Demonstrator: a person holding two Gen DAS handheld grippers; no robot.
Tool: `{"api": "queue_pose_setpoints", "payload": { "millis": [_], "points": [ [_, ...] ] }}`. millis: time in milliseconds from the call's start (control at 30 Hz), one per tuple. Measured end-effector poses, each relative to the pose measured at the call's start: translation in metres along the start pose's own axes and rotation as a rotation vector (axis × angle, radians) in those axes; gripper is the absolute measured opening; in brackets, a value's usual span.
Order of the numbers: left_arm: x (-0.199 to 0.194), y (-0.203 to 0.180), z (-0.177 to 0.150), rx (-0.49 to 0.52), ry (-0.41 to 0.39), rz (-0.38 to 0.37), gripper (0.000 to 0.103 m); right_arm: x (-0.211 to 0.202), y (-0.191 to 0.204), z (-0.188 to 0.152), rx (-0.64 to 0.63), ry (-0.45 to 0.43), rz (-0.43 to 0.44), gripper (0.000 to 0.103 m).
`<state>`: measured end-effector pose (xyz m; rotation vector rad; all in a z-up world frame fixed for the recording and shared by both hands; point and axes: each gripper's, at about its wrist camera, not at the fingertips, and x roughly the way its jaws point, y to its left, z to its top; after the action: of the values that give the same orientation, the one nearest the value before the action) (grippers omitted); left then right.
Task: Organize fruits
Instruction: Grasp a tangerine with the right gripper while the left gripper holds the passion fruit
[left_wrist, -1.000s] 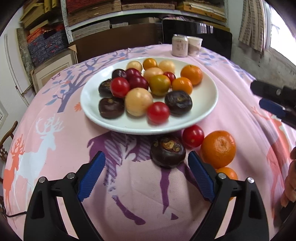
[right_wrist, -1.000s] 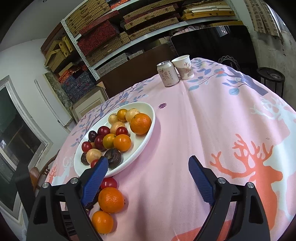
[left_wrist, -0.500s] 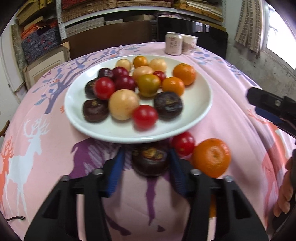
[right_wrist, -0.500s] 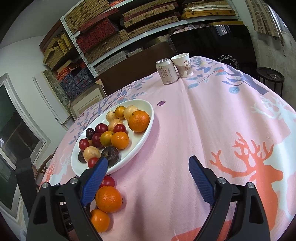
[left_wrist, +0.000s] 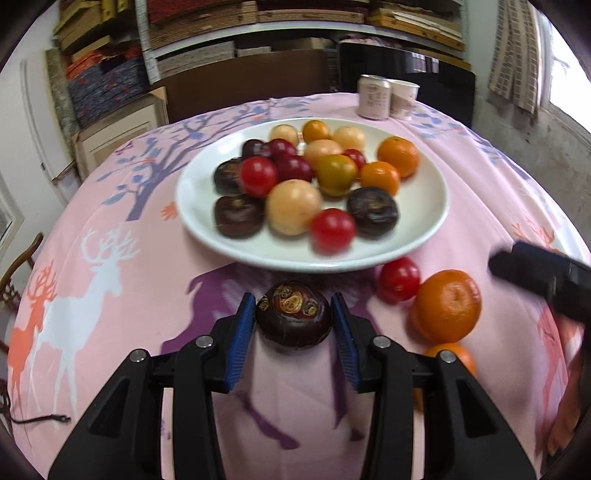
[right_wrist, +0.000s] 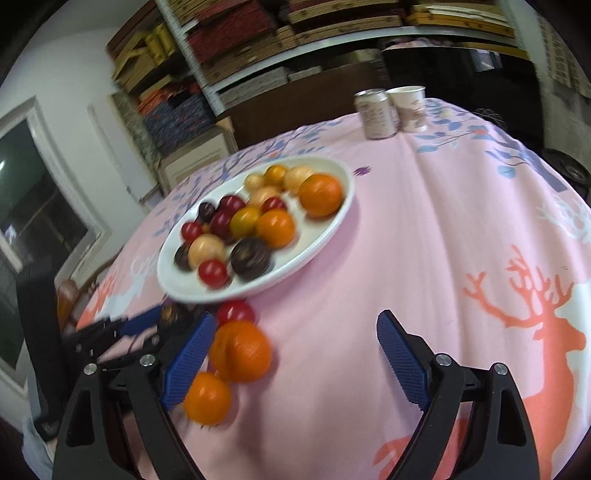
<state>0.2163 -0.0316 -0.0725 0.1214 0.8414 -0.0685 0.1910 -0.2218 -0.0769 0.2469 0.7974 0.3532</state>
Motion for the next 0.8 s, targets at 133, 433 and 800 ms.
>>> {"api": "queue_pose_setpoints", "payload": {
  "millis": [133,433,800],
  "points": [
    [-0.005,0.011,-0.002,-0.022,-0.013,0.022,0.041,0.009,0.019,-0.010,-0.088,0.056,0.004,0.090],
    [-0.004,0.016,-0.005,-0.031,-0.003,0.021,0.041,0.009,-0.001,-0.010,0.002,0.068,-0.040,0.090],
    [-0.006,0.030,-0.008,-0.091,0.007,0.004,0.041,-0.002,0.011,-0.011,-0.093,0.006,-0.073,0.090]
  ]
}}
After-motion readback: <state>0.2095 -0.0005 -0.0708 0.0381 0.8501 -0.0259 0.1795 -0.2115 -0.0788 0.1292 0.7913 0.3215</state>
